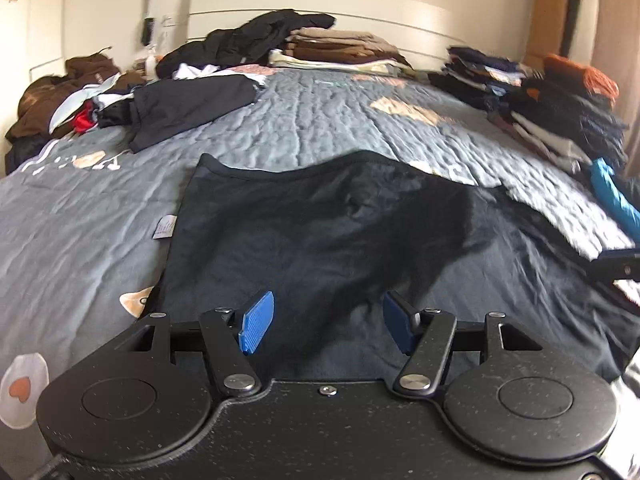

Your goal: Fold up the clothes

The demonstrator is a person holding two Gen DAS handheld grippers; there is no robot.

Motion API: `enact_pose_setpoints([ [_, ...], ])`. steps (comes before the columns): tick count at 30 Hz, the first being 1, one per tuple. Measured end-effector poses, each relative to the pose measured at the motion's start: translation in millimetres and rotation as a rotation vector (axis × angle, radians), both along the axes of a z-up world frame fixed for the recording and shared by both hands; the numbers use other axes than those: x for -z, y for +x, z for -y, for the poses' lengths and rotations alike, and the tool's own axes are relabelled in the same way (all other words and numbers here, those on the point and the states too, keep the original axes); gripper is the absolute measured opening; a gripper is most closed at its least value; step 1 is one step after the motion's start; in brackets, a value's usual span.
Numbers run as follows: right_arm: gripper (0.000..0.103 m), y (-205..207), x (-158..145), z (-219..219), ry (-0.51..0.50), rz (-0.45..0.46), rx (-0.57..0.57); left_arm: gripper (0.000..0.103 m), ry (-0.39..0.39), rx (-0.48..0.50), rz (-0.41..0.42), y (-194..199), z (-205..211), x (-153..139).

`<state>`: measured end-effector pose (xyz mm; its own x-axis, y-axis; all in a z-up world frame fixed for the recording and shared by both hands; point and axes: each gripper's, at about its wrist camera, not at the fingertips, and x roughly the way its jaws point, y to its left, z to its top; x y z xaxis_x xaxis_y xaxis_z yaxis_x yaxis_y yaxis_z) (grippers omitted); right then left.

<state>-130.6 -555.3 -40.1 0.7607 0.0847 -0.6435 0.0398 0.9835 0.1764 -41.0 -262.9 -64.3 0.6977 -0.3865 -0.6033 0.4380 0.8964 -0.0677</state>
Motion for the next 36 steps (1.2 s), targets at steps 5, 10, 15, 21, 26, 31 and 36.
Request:
enact_pose_setpoints([
  [5,0.051,-5.2,7.7,-2.2,-0.016,-0.003,0.01,0.061,0.059,0.05,0.051,-13.6,-1.3,1.5],
  [10,0.052,-22.1,22.6,0.2,0.009,0.013,0.008,0.061,0.111,0.036,0.04,-20.3,-19.8,12.8],
  [15,0.052,-34.0,37.4,-0.2,-0.001,-0.03,0.013,0.061,0.122,0.036,0.049,-26.3,-24.8,10.3],
  [21,0.052,-32.4,26.4,-12.3,0.011,0.021,-0.005,0.061,0.115,0.101,0.076,-33.5,-9.8,3.3],
  [26,0.052,-31.1,13.3,-19.6,0.039,0.059,-0.019,0.061,0.124,0.13,0.09,-33.7,7.0,-1.2],
  [31,0.052,-24.6,1.4,-30.3,0.037,0.068,-0.026,0.061,0.138,0.149,0.097,-35.3,15.4,-5.4],
  [36,0.052,-19.0,8.3,-35.3,0.015,-0.025,0.001,0.062,0.104,0.142,0.071,-35.5,14.2,-10.9],
])
